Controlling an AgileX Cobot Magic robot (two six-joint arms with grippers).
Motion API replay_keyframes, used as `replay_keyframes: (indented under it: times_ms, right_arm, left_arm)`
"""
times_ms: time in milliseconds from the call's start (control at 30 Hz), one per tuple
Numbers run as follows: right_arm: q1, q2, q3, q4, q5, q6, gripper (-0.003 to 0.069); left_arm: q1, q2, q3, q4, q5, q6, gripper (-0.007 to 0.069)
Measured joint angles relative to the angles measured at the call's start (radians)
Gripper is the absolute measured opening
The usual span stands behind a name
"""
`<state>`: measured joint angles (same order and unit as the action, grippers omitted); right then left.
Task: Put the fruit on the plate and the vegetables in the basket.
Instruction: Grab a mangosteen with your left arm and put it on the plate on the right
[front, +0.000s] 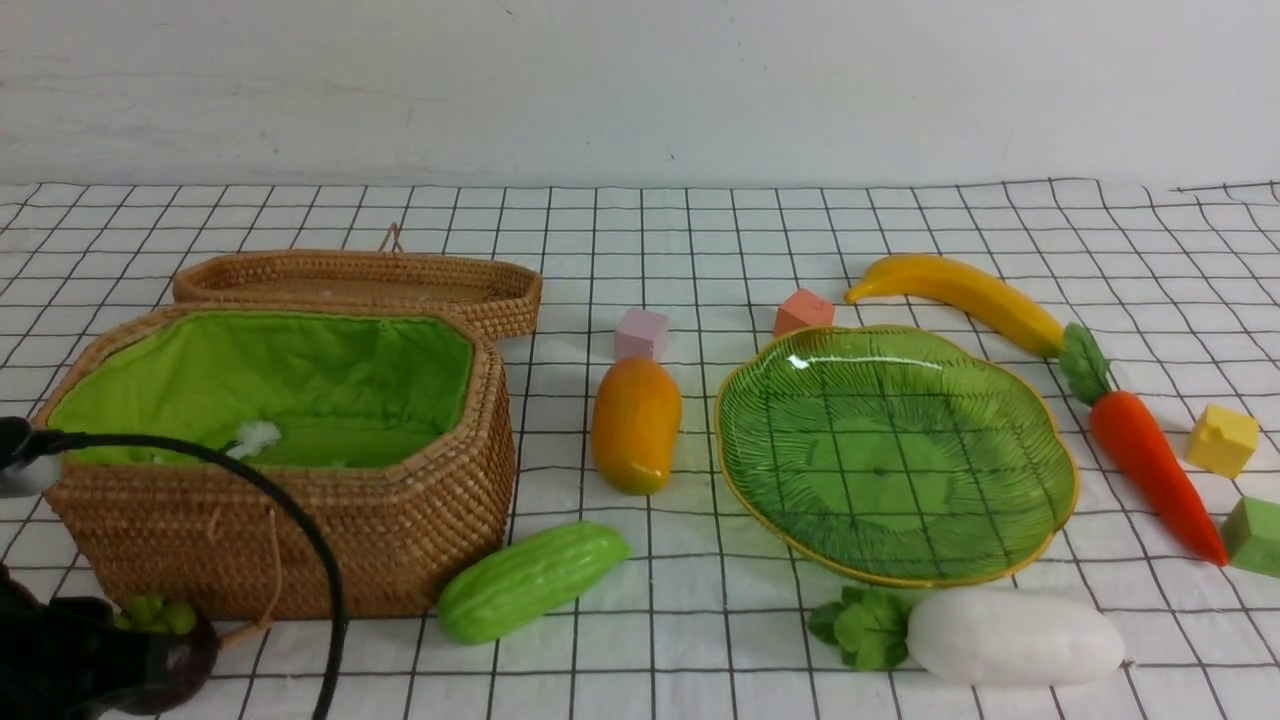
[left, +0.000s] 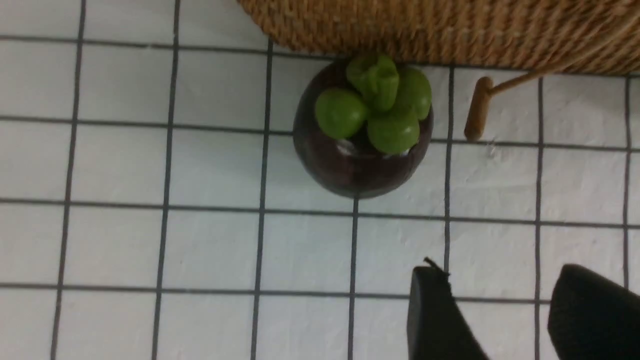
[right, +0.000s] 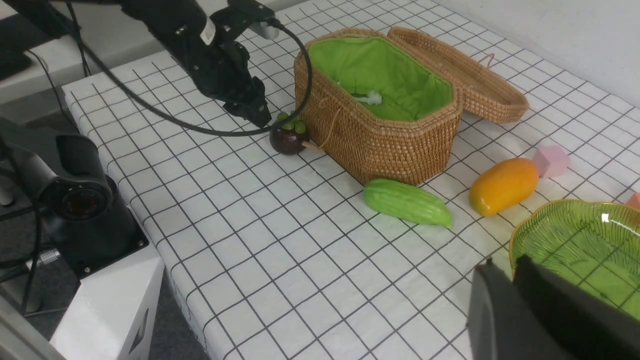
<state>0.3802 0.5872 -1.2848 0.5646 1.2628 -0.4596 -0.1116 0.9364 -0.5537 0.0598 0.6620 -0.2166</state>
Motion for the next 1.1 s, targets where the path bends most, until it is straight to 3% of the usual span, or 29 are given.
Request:
replay_keyframes:
  times_ms: [133,300,367,467,700,1100]
  right_arm:
    - [0.0,0.0,0.0,0.0,0.0,0.0,0.0077]
    - [0.0,-0.001,0.0,0.0,0.0,0.0,0.0077]
    - [0.0,-0.001,0.0,0.0,0.0,0.0,0.0077]
    - [0.0,-0.001,0.0,0.0,0.0,0.0,0.0077]
    - [0.0,-0.001,0.0,0.0,0.0,0.0,0.008]
    - [0.0,-0.001,0.0,0.005,0.0,0.0,0.008]
  left_arm:
    - [0.0,-0.011,0.077,0.014,-0.122,0.013,0.0344]
    - [0.0,0.072,0.103,0.062,-0.202,0.002,0.0472]
    - [0.0,0.129,0.103,0.124,-0.247,-0.049,0.0576]
    - [0.0,0.186,0.103,0.222,-0.279,-0.156,0.0657]
    - [0.0,0.258,0.103,0.425,-0.359,-0.324,0.067]
    - [0.0,0.402,0.103,0.544,-0.478,-0.335,0.0657]
